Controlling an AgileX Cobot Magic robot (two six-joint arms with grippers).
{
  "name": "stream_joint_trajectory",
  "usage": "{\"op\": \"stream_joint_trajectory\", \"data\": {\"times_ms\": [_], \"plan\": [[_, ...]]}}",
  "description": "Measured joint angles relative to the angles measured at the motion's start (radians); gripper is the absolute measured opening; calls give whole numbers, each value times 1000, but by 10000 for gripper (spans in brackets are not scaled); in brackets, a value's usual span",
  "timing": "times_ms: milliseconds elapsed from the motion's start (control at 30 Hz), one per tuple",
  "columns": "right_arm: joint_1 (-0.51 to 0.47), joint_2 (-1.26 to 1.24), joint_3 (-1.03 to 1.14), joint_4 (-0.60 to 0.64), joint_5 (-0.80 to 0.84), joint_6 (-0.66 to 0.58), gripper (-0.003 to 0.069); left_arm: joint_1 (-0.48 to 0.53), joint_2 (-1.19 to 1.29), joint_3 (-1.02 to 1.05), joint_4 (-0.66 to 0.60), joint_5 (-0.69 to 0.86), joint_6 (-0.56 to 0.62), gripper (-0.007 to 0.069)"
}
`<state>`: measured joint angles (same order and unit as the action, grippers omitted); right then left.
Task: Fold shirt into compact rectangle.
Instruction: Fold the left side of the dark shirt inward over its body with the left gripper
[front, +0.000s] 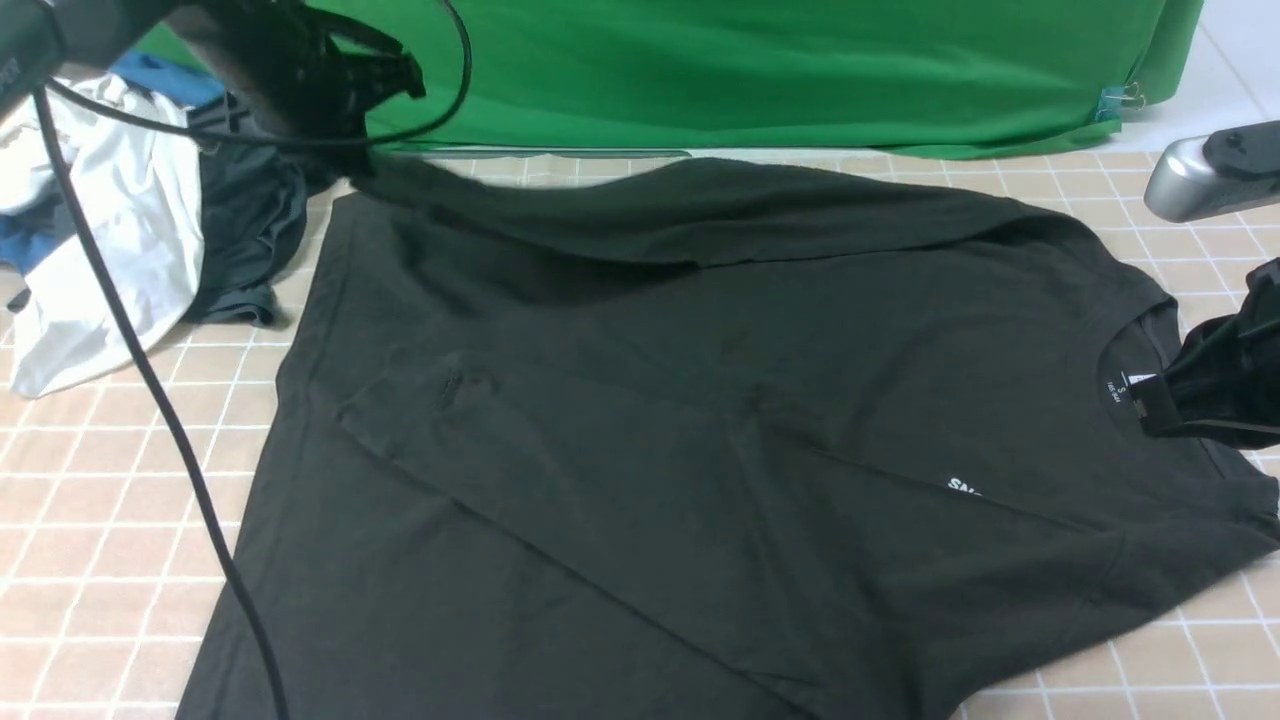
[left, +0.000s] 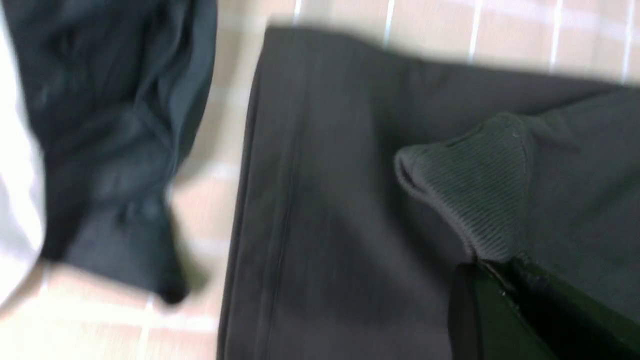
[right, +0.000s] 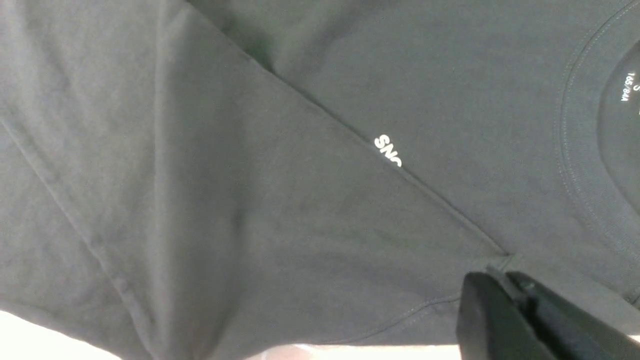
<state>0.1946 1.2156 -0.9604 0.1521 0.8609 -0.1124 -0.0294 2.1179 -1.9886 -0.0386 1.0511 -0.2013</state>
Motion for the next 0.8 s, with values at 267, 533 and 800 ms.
{"op": "stream_joint_trajectory", "data": {"times_ms": [267, 533, 800], "plan": [[0, 0, 0, 2, -19, -5, 69, -5, -119, 46, -53, 153, -18, 30], [0, 0, 0, 3, -35, -19, 71, -24, -271, 300, -9, 160, -75, 30], [0, 0, 0, 4, -46, -20, 72, -55, -441, 618, 12, 86, -157, 30]]}}
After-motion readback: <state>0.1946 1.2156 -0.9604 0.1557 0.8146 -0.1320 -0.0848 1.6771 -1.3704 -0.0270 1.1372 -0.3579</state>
